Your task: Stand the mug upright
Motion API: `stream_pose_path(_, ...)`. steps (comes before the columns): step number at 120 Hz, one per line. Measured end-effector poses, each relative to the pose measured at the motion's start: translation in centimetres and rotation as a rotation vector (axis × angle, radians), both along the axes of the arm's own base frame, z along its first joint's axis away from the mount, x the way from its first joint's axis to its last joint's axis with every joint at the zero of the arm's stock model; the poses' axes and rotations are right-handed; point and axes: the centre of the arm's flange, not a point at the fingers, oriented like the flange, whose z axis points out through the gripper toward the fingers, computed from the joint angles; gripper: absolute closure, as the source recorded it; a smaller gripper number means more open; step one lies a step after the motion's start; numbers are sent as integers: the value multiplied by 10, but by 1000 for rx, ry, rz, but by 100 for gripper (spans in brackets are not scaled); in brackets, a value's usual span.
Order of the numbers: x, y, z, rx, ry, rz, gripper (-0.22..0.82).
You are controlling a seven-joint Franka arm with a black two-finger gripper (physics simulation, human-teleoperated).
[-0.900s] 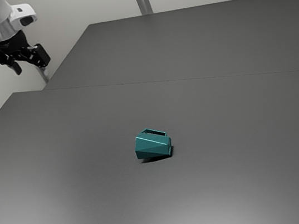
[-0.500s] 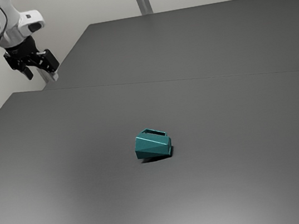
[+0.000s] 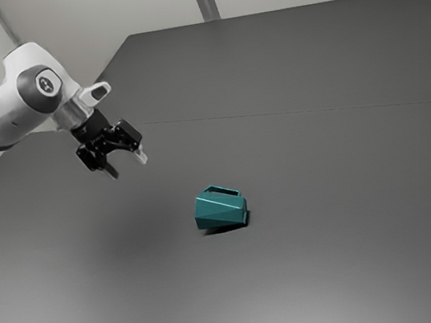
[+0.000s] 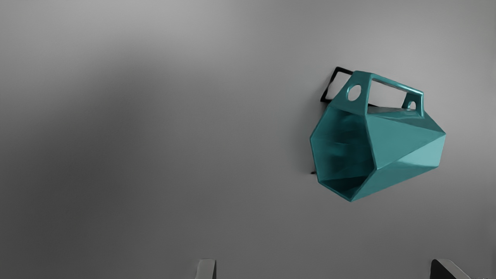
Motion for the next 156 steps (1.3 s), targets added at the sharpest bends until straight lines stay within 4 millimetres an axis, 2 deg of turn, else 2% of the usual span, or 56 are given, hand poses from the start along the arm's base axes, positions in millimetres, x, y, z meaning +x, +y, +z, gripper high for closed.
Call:
stream_pose_path(7,-1,-6,-22,-53,34,26,0)
stream_pose_path(19,1,-13,-48,-99,73,55,0)
stream_pose_path(52,22,-32,-97,-127,92,97,0)
stream_pose_path(67,28,-44,-108,-159,85,119,0)
stream_pose_path(81,31,-66,-116,-209,87,131,0)
stream_pose_path(95,31,-79,-128,-255,104,154,0)
stream_pose_path(129,35,-94,-148,-324,131,200,0)
stream_pose_path(136,36,-95,-149,-327,129,203,11)
stream_pose_path(150,37,-95,-150,-323,126,206,42)
stream_pose_path(156,37,-94,-149,-322,124,206,50)
